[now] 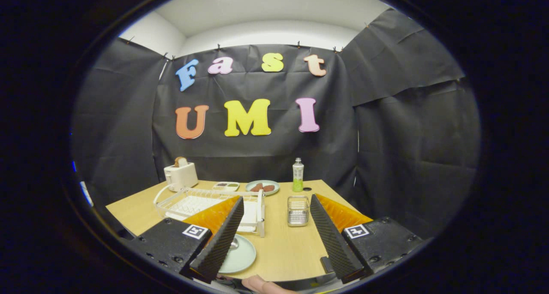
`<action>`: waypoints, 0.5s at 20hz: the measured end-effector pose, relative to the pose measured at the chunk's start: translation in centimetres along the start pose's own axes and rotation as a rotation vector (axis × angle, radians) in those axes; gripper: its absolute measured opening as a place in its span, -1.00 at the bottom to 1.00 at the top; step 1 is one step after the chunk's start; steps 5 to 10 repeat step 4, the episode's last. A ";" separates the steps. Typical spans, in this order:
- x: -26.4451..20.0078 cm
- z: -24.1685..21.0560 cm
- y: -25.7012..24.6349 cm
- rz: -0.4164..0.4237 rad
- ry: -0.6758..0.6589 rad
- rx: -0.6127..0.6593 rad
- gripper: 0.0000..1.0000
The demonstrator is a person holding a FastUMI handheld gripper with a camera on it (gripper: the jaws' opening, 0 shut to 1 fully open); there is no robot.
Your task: Take the plate from the dish rack, then take the spoon from the basket and place it into the plate.
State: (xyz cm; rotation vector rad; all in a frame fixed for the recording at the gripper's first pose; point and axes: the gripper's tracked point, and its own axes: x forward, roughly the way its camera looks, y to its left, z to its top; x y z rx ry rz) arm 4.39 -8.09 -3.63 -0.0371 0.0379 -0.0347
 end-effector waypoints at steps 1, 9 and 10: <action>0.0 0.0 0.0 0.001 -0.004 0.007 1.00; 0.1 0.2 -0.3 -0.010 -0.006 0.008 0.99; 0.1 0.2 -0.3 -0.010 -0.006 0.008 0.99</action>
